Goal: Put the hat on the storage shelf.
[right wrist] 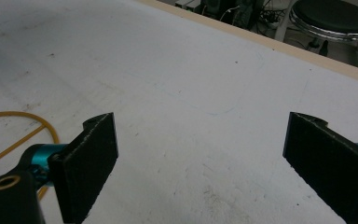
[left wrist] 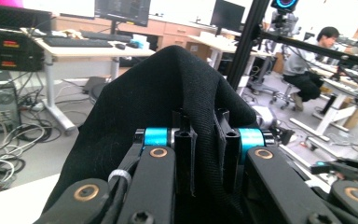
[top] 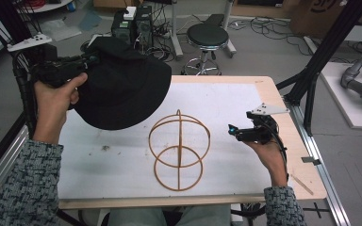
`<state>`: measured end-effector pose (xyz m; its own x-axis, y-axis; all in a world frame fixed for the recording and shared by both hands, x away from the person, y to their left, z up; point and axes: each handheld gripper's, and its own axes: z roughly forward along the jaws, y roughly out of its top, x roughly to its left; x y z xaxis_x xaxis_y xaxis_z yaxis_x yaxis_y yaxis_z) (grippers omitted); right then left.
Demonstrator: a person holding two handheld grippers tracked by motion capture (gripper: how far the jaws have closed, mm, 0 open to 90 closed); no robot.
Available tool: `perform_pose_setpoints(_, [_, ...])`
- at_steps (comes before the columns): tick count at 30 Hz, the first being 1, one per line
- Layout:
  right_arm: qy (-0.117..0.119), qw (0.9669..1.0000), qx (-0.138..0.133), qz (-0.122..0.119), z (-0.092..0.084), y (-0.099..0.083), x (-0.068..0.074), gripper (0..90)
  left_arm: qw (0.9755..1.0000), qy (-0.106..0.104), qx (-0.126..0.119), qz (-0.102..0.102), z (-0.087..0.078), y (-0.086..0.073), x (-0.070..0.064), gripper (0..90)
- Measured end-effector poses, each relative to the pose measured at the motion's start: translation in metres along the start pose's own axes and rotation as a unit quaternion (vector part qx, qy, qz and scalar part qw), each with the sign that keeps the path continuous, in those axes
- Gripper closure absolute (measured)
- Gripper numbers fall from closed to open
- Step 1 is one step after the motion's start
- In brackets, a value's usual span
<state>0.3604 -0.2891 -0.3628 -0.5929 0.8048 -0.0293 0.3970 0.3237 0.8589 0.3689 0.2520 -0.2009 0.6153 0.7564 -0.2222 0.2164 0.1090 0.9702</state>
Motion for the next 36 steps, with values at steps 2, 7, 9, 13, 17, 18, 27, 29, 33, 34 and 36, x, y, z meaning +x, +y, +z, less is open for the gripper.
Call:
perform_pose_setpoints(2, [0.001,1.0,-0.001,0.0,0.002,0.001,0.0,9.8,0.9999,-0.012,-0.002,-0.004,-0.001,0.002,-0.004,81.3])
perform_pose_setpoints(7, [0.006,1.0,-0.004,-0.002,0.006,0.005,0.0,9.8,0.9991,-0.041,0.003,-0.006,-0.002,0.006,-0.013,81.3])
perform_pose_setpoints(9, [0.008,0.9999,-0.006,-0.004,0.009,0.006,0.0,9.8,0.9988,-0.049,0.003,-0.005,-0.002,0.008,-0.017,81.3])
perform_pose_setpoints(13, [0.011,0.9999,-0.003,-0.006,0.014,0.008,0.001,9.8,0.9983,-0.059,-0.003,-0.002,-0.004,0.012,-0.022,81.3])
perform_pose_setpoints(17, [0.014,0.9998,0.001,-0.01,0.018,0.012,0.003,9.8,0.9973,-0.073,-0.001,-0.007,-0.006,0.015,-0.026,81.3])
perform_pose_setpoints(18, [0.013,0.9998,-0.002,-0.011,0.018,0.013,0.004,9.8,0.9967,-0.081,-0.001,-0.01,-0.006,0.015,-0.027,81.3])
perform_pose_setpoints(27, [0.019,0.9997,-0.003,-0.013,0.021,0.015,0.006,9.8,0.9923,-0.122,0.001,-0.02,-0.008,0.016,-0.039,81.4])
perform_pose_setpoints(29, [0.019,0.9997,-0.002,-0.014,0.021,0.015,0.006,9.8,0.9914,-0.129,0.005,-0.018,-0.006,0.015,-0.041,81.3])
perform_pose_setpoints(33, [0.017,0.9997,-0.004,-0.018,0.02,0.015,0.005,9.8,0.9895,-0.143,0.015,-0.014,-0.002,0.012,-0.047,81.3])
perform_pose_setpoints(34, [0.018,0.9997,-0.001,-0.014,0.019,0.014,0.006,9.8,0.9891,-0.146,0.016,-0.015,-0.001,0.012,-0.048,81.3])
perform_pose_setpoints(36, [0.018,0.9997,-0.001,-0.015,0.019,0.014,0.006,9.8,0.9872,-0.157,0.021,-0.017,0.002,0.01,-0.051,81.3])
